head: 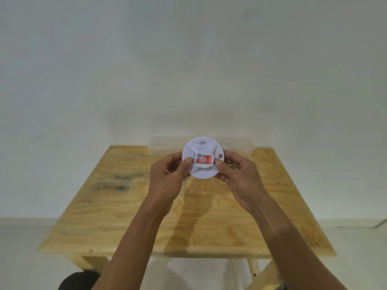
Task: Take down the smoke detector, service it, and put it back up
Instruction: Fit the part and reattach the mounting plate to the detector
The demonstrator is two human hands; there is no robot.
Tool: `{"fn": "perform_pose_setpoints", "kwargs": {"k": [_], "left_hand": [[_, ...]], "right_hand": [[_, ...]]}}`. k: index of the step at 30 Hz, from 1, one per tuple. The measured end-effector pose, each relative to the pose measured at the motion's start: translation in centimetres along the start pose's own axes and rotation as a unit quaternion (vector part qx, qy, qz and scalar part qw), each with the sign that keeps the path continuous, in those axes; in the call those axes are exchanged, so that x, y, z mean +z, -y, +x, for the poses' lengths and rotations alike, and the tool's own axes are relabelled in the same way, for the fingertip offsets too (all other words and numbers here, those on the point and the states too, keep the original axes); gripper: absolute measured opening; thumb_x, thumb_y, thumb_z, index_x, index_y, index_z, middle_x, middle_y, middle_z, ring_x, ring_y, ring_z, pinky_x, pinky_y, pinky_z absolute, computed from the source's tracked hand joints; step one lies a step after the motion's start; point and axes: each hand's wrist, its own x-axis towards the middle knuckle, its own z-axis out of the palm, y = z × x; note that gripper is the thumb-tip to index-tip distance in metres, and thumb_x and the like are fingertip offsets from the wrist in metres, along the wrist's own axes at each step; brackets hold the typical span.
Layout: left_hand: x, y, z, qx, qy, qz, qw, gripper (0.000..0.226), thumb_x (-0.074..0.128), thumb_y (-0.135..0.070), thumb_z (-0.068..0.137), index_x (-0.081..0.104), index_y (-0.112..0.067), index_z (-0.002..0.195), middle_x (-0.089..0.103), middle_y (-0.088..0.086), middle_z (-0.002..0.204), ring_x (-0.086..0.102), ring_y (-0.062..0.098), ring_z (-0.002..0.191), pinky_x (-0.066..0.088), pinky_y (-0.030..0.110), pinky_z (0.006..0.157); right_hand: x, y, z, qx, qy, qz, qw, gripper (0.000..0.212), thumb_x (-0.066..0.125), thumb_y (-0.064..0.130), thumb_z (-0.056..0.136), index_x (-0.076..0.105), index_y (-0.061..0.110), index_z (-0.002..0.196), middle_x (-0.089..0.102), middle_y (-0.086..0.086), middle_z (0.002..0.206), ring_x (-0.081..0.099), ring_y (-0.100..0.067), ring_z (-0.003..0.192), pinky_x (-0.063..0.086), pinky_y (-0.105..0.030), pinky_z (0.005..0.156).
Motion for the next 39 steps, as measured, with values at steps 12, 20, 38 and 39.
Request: {"fn": "perform_pose_setpoints", "kwargs": {"k": [12,20,38,39], "left_hand": [[-0.06,0.02,-0.06,-0.001,-0.002,0.007,1.0,0.02,0.068,-0.013,0.094,0.073,-0.014,0.113,0.078,0.005,0.102,0.073,0.025,0.101,0.06,0.04,0.087],[-0.23,-0.05,0.04,-0.002,-0.008,0.018,1.0,0.02,0.068,-0.015,0.093,0.073,-0.015,0.113,0.078,0.006,0.103,0.072,0.031,0.103,0.058,0.051,0.091],[-0.49,-0.27,0.24,-0.004,-0.013,0.014,1.0,0.017,0.069,-0.015,0.093,0.073,-0.017,0.109,0.078,0.006,0.101,0.072,0.031,0.102,0.056,0.054,0.093],[-0.5,-0.24,0.3,-0.003,-0.013,0.014,1.0,0.016,0.068,-0.015,0.093,0.073,-0.018,0.109,0.078,0.006,0.101,0.072,0.031,0.101,0.057,0.054,0.093]], "right_hand": [[0.1,0.02,-0.12,0.006,-0.005,0.01,1.0,0.028,0.069,0.004,0.088,0.069,0.006,0.115,0.077,-0.004,0.098,0.073,-0.024,0.096,0.058,-0.031,0.079],[0.25,-0.19,0.1,0.007,-0.009,0.009,1.0,0.03,0.07,0.005,0.087,0.069,0.006,0.117,0.077,-0.006,0.102,0.073,-0.026,0.099,0.058,-0.033,0.08],[0.56,-0.28,0.48,0.016,-0.007,0.007,1.0,0.033,0.07,0.005,0.087,0.067,0.003,0.119,0.075,-0.01,0.105,0.071,-0.031,0.103,0.058,-0.039,0.085],[0.56,-0.29,0.56,0.018,-0.007,0.008,1.0,0.033,0.07,0.005,0.087,0.067,0.003,0.12,0.075,-0.01,0.105,0.071,-0.031,0.103,0.058,-0.039,0.085]]}}
